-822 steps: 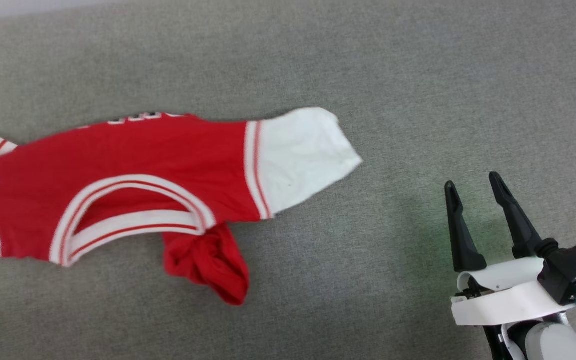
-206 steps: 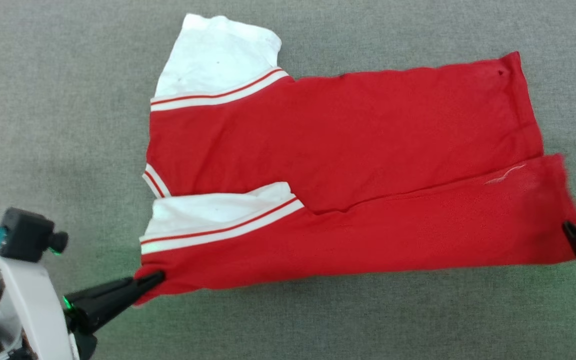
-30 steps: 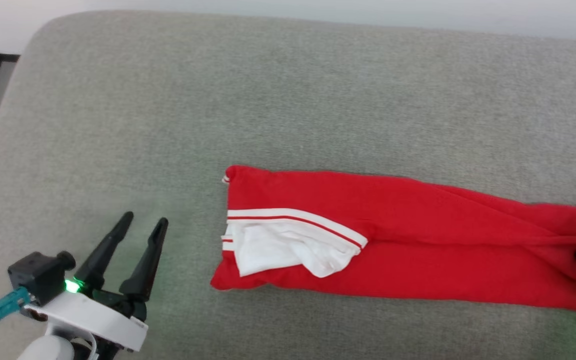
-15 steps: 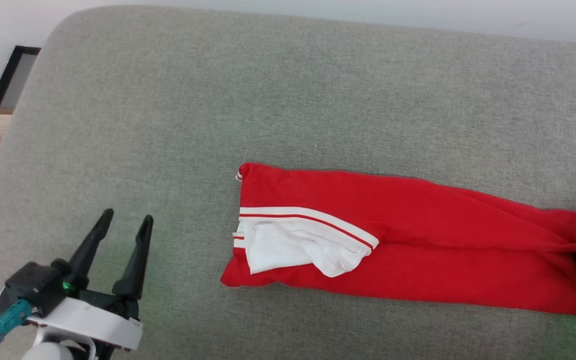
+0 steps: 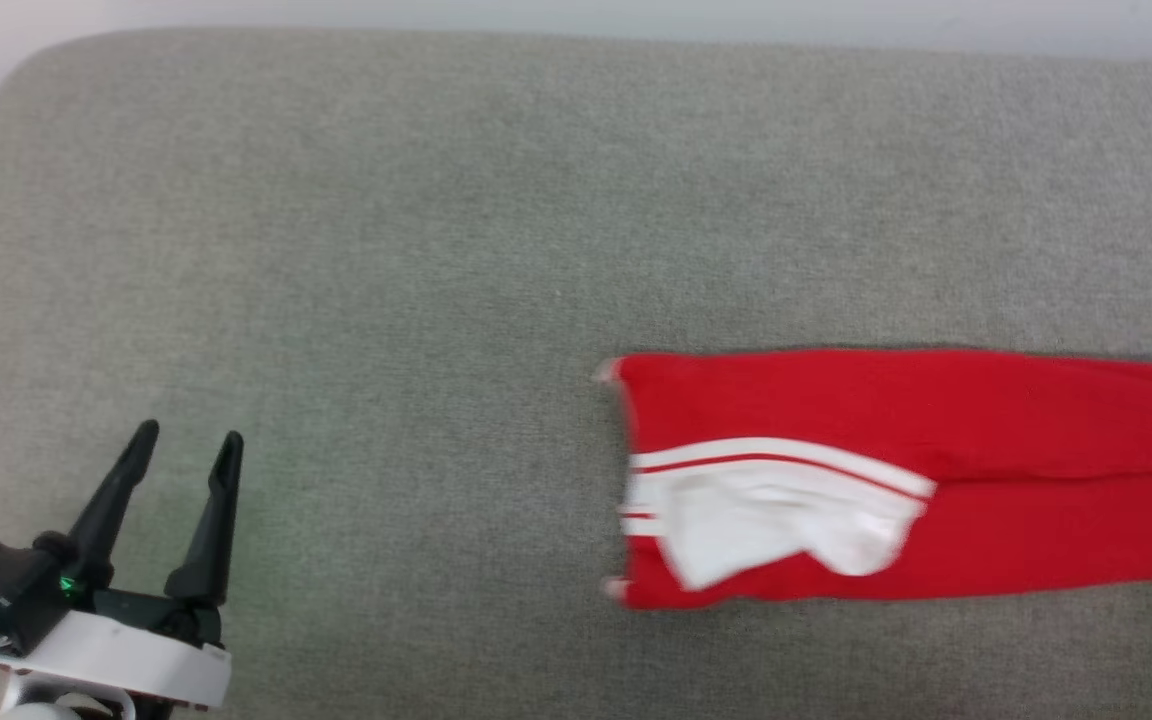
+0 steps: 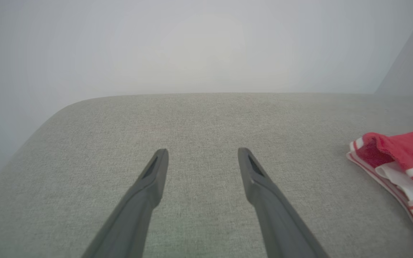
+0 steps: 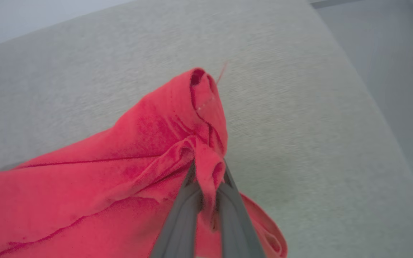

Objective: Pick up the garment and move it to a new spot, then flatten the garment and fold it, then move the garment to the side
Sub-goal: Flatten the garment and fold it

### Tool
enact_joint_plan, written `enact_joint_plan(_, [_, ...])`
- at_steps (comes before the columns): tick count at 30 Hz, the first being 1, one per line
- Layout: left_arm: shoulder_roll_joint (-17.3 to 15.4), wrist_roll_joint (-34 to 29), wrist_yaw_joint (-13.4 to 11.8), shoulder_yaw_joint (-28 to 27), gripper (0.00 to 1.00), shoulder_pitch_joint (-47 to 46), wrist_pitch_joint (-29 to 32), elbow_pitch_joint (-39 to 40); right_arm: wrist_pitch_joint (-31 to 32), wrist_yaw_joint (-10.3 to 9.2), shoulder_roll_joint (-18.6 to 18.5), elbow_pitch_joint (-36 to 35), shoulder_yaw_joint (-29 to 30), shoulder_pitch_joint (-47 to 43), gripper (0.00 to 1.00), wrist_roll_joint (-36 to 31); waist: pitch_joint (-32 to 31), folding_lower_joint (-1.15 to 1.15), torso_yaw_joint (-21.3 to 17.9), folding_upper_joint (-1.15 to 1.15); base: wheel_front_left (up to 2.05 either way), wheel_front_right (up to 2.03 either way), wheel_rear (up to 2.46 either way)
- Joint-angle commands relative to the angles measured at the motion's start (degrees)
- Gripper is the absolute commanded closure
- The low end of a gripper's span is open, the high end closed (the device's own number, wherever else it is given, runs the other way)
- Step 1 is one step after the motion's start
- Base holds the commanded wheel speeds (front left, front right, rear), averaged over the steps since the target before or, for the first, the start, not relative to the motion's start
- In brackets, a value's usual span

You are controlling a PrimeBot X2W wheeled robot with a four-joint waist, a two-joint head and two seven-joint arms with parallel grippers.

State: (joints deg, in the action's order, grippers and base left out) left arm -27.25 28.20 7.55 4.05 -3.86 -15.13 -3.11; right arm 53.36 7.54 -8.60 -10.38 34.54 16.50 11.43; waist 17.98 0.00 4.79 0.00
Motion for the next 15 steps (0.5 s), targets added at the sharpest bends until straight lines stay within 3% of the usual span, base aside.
enact_joint_plan(1, [-0.29,0.09,-0.15,-0.41,0.0,0.63,0.05,0.32,-0.52,-0.12,-0.74,-1.16,2.03,0.18,1.0,-0.53,1.26,0.0,-1.16,0.0,0.0,0.0,0.0])
enact_joint_plan(8, [-0.26,1.09,-0.14,-1.64,0.0,0.71,0.05,0.14,-2.03,-0.11,-5.16,-4.75,6.17,-4.56,1.0,4.54,1.92,0.0,-2.35,0.0,0.0,0.0,0.0])
enact_joint_plan(15, [1.11,0.61,-0.15,-1.62,0.0,1.86,0.05,-0.23,-2.57,-0.11,-5.74,-6.18,-7.28,-7.34,1.0,11.98,0.29,0.0,-3.87,0.0,0.0,0.0,0.0])
